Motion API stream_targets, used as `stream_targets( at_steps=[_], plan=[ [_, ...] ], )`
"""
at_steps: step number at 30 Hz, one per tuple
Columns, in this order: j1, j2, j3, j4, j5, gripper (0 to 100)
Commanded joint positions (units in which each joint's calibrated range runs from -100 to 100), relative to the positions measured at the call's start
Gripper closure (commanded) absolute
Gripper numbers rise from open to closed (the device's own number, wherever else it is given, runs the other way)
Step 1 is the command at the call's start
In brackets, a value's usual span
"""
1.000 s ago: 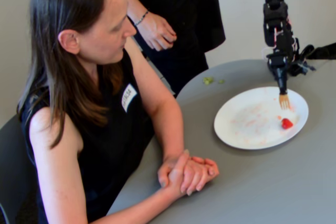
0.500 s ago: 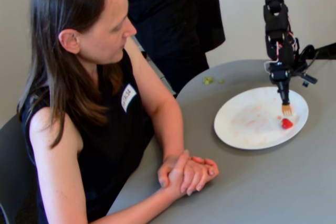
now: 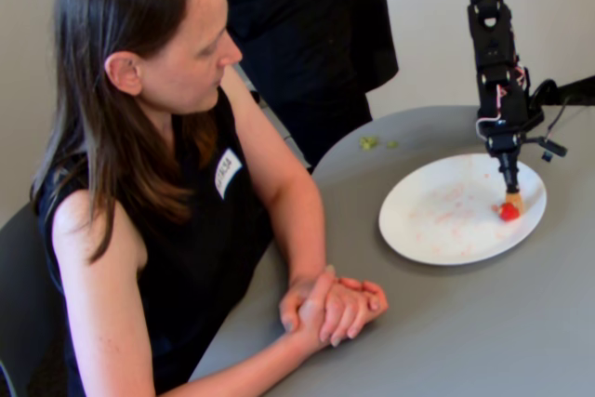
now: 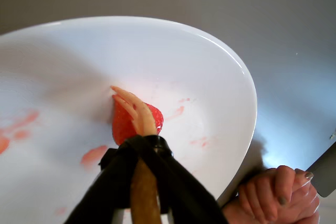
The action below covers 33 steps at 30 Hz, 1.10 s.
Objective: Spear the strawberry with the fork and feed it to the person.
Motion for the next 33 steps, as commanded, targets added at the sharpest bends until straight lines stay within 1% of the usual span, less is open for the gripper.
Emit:
stream_targets(
  at_steps=[1,4,7,11,14,16,18,20,22,23,24,26,28,30,33],
  plan=[
    [-0.9,0.7,1.2,0.5,0.1,99],
    [-0.4,-0.3,0.8,0.4,0.1,99],
    [-0.3,-3.4,-7.5,1.5,0.1,99],
    [-0.3,-10.2,-14.2,3.7,0.1,99],
    [2.7,-19.8,-23.3,11.1,0.1,99],
    [4.1,-23.8,-25.6,13.7,0.1,99],
    [5.8,-28.3,-26.9,15.0,0.1,99],
    [11.7,-36.5,-28.9,13.3,0.1,99],
    [19.4,-40.3,-30.9,6.9,0.1,99],
    [25.0,-40.4,-32.7,-0.8,-0.2,99],
    [28.2,-40.4,-32.9,-7.1,-0.4,99],
    [31.6,-39.5,-32.5,-17.4,-0.4,99],
    [34.3,-36.0,-33.9,-23.7,-0.4,99],
    [36.0,-32.0,-36.3,-27.2,-0.4,99],
    [38.2,-24.8,-42.6,-29.3,-0.5,99]
  ],
)
